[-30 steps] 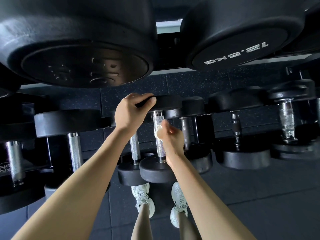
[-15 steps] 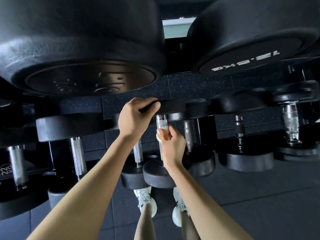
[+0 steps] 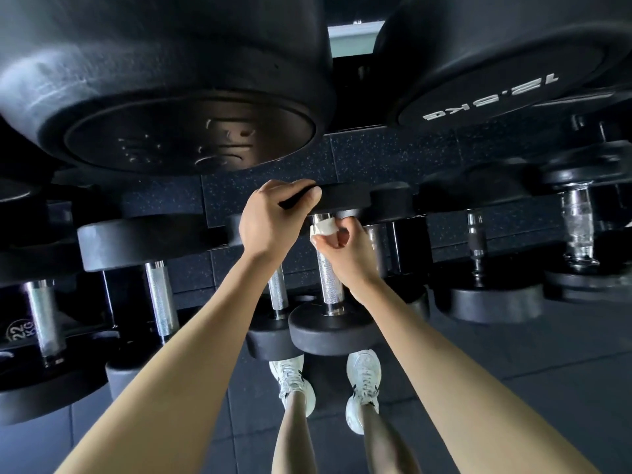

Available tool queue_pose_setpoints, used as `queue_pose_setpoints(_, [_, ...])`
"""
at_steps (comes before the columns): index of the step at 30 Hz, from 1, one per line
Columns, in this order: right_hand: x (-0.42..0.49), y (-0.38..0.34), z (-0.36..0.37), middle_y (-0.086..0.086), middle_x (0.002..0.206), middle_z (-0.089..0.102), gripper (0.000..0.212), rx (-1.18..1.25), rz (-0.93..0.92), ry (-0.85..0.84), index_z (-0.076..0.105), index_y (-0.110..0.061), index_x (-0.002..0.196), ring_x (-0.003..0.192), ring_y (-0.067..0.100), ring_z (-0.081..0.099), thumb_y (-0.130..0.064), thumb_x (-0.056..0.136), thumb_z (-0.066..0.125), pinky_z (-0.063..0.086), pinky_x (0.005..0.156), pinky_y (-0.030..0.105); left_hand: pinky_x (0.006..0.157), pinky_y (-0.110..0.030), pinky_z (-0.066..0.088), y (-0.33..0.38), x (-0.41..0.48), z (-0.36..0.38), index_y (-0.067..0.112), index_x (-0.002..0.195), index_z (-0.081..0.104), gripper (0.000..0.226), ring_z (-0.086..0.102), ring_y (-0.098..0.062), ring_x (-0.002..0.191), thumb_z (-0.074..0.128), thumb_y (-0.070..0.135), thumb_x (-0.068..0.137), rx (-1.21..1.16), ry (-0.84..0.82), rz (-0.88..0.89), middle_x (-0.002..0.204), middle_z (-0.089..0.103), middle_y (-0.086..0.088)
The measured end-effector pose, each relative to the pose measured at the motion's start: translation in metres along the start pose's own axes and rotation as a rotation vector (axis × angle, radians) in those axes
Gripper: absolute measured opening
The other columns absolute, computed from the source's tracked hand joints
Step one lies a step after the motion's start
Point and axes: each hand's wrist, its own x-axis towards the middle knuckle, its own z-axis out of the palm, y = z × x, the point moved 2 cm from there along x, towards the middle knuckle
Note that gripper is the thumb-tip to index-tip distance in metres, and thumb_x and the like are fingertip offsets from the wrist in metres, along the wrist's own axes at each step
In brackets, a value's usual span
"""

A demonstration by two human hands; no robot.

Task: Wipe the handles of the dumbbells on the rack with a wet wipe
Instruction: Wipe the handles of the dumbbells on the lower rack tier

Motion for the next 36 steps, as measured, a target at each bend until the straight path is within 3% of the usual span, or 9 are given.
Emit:
queue_pose_setpoints(6, [-0.018,0.016,-0.001,0.002,0.091,0.067,0.035,-0.117,0.067,-0.077,0.046,-0.015,0.09,0.076,0.02,0.062,-0.026,0.075,0.076,0.046,0.065,0.029,0.08,-0.033,0.05,0.002,0.001,-0.002,0.032,0.104,0.072,0.021,0.06,-0.009,0.095,0.064,0.04,0.086,0.003,-0.017,0.009,0.099,0.068,0.004])
queue_pose_setpoints(15, [-0.044,0.01,-0.01,0.006,0.115,0.062,0.05,-0.691,0.204,-0.217,0.051,-0.009,0.113,0.104,0.026,0.06,-0.038,0.077,0.072,0.038,0.069,0.028,0.088,-0.025,0.046,0.007,0.0,-0.006,0.024,0.115,0.068,0.027,0.059,-0.012,0.104,0.063,0.032,0.089,0.039,-0.078,0.018,0.111,0.066,0.001])
queue_pose_setpoints(17, [-0.051,0.007,-0.01,0.005,0.105,0.065,0.037,-0.672,0.181,-0.109,0.055,-0.01,0.102,0.099,0.026,0.061,-0.032,0.078,0.071,0.036,0.066,0.026,0.081,-0.021,0.043,0.006,-0.008,-0.016,0.026,0.115,0.068,0.026,0.058,-0.009,0.1,0.061,0.03,0.09,0.077,-0.044,-0.015,0.108,0.064,0.007])
queue_pose_setpoints(19, [-0.061,0.004,-0.014,0.004,0.089,0.064,0.021,-0.602,0.125,0.059,0.053,-0.011,0.09,0.09,0.026,0.061,-0.025,0.081,0.065,0.032,0.062,0.026,0.066,-0.022,0.044,-0.001,-0.028,-0.027,0.028,0.094,0.072,0.014,0.061,-0.01,0.086,0.059,0.026,0.09,0.13,0.093,-0.049,0.089,0.062,0.01])
queue_pose_setpoints(22, [-0.072,-0.003,-0.008,0.007,0.092,0.068,0.013,-0.443,0.046,0.181,0.058,-0.012,0.094,0.087,0.029,0.063,-0.017,0.081,0.06,0.031,0.062,0.027,0.06,-0.024,0.048,-0.016,-0.066,-0.028,0.016,0.075,0.072,0.017,0.064,-0.017,0.067,0.062,0.015,0.088,0.114,0.121,-0.116,0.068,0.06,0.007])
queue_pose_setpoints(25, [-0.081,0.0,0.008,0.009,0.124,0.059,0.03,-0.428,-0.104,0.009,0.056,-0.012,0.118,0.112,0.026,0.057,-0.011,0.088,0.055,0.035,0.078,0.023,0.062,-0.008,0.044,-0.023,-0.094,-0.011,0.018,0.092,0.072,0.014,0.065,-0.008,0.069,0.062,0.01,0.086,-0.034,0.016,-0.228,0.073,0.066,0.008])
queue_pose_setpoints(28, [-0.084,0.008,0.008,0.012,0.149,0.035,0.046,-0.586,-0.173,-0.129,0.036,-0.004,0.14,0.134,0.026,0.038,-0.011,0.095,0.045,0.028,0.101,0.025,0.069,-0.016,0.048,-0.026,-0.106,0.004,0.021,0.096,0.07,0.018,0.067,-0.012,0.076,0.06,0.009,0.087,-0.129,0.054,-0.318,0.081,0.07,0.004])
queue_pose_setpoints(32, [-0.079,0.009,-0.016,0.009,0.137,0.053,0.043,-0.524,-0.126,-0.197,0.044,-0.016,0.139,0.121,0.027,0.052,-0.009,0.096,0.041,0.036,0.094,0.029,0.059,-0.014,0.035,-0.024,-0.103,0.023,0.014,0.102,0.073,0.019,0.064,-0.015,0.08,0.059,0.017,0.09,-0.015,0.002,-0.374,0.094,0.074,-0.005])
queue_pose_setpoints(36, [-0.064,0.023,-0.033,0.003,0.119,0.066,0.039,-0.159,-0.009,-0.13,0.053,-0.024,0.131,0.108,0.018,0.061,-0.011,0.095,0.045,0.046,0.096,0.032,0.057,-0.017,0.034,-0.023,-0.096,0.042,0.013,0.104,0.073,0.025,0.062,-0.011,0.079,0.058,0.03,0.093,-0.041,-0.082,-0.407,0.095,0.073,-0.005])
